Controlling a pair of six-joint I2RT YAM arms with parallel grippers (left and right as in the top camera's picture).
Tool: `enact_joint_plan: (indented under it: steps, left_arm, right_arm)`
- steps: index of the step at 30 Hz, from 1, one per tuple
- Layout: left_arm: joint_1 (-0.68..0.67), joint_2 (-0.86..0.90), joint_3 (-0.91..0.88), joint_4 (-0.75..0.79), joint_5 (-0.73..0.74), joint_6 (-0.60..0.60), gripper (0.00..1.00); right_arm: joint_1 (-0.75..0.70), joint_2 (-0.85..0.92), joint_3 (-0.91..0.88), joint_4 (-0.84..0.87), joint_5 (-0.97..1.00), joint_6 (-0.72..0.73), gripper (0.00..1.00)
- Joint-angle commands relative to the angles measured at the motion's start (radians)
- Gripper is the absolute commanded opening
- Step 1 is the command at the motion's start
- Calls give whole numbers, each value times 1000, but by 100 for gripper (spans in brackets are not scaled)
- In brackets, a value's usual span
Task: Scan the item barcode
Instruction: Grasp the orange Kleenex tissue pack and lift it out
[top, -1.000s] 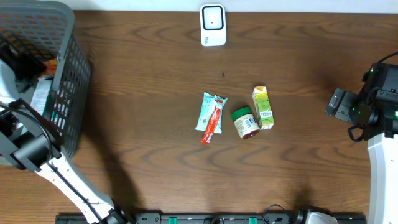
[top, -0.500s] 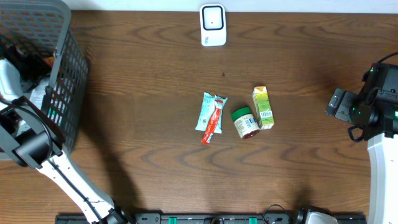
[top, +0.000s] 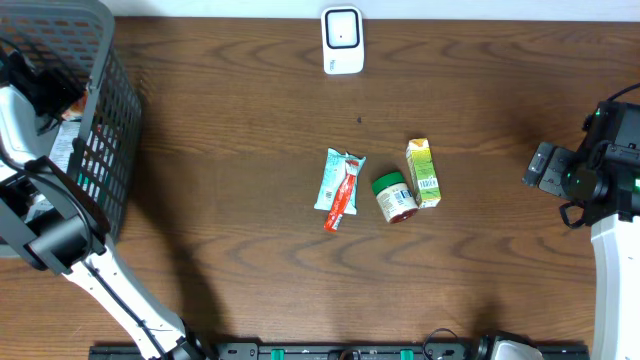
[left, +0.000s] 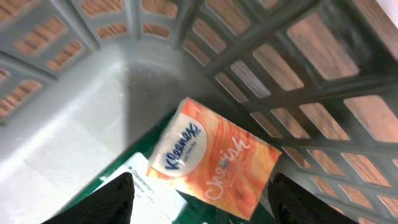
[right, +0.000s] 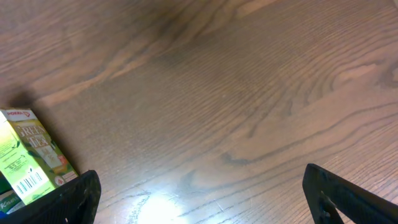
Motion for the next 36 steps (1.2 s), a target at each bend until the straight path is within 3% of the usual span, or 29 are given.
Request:
enact_joint_plan:
  steps: [1, 13, 14, 17, 19, 26, 28, 36]
  left_arm:
    - [-10, -3, -45, 32, -31, 59, 71]
    - [-20, -3, -238, 229, -72, 61, 68]
    - [-20, -3, -238, 231, -72, 61, 61]
    - [-20, -26, -227, 234, -72, 60, 26]
    - [-20, -56, -227, 241, -72, 58, 19]
    - [-20, -207, -227, 244, -73, 57, 19]
    - [-20, -280, -227, 238, -82, 53, 12]
    - [-21, -571, -227, 164, -212, 4, 10]
  right_arm:
    - [-4, -5, 6, -1, 6, -7, 99]
    - [-4, -5, 6, -1, 6, -7, 99]
    - [-4, -5, 6, -1, 6, -7, 99]
    - [-4, -5, 6, -1, 6, -7, 99]
    - [-4, -5, 6, -1, 6, -7, 99]
    - [-4, -5, 6, -1, 6, -7, 99]
    - [-4, -5, 6, -1, 6, -7, 99]
    - [-4, -5, 6, -1, 6, -7, 99]
